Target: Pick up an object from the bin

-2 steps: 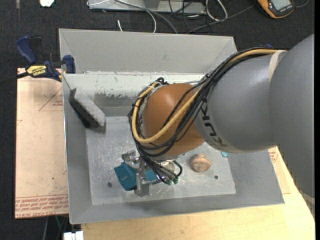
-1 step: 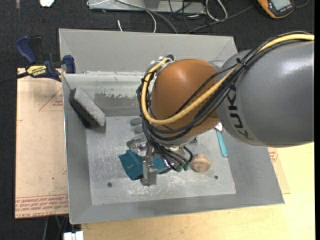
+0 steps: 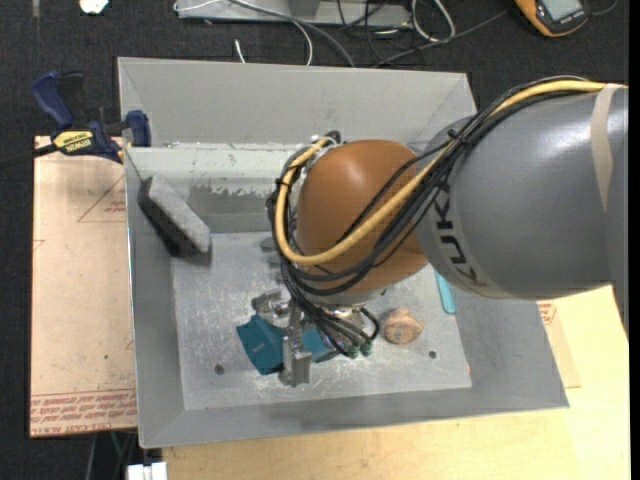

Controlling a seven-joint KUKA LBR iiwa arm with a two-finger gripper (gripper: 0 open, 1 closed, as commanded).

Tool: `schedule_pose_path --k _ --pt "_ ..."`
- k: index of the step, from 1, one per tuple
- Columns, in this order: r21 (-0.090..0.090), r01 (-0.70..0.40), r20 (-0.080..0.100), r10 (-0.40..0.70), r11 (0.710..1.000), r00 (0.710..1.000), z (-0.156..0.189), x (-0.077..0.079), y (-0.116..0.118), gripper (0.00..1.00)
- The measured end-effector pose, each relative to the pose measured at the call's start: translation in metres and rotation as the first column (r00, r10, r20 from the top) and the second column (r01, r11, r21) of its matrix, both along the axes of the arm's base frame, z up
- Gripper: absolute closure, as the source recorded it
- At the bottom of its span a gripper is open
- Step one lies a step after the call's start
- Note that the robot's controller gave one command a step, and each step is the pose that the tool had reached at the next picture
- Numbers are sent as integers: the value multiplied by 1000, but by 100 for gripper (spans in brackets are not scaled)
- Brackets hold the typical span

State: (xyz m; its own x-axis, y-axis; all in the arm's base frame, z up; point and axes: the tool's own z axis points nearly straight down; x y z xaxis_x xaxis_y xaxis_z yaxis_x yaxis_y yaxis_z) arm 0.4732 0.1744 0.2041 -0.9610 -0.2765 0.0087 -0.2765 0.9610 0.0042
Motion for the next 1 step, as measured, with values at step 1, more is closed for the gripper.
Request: schedule_pose_path --k 1 --pt "5 0 15 0 1000 1000 49 3 2 100"
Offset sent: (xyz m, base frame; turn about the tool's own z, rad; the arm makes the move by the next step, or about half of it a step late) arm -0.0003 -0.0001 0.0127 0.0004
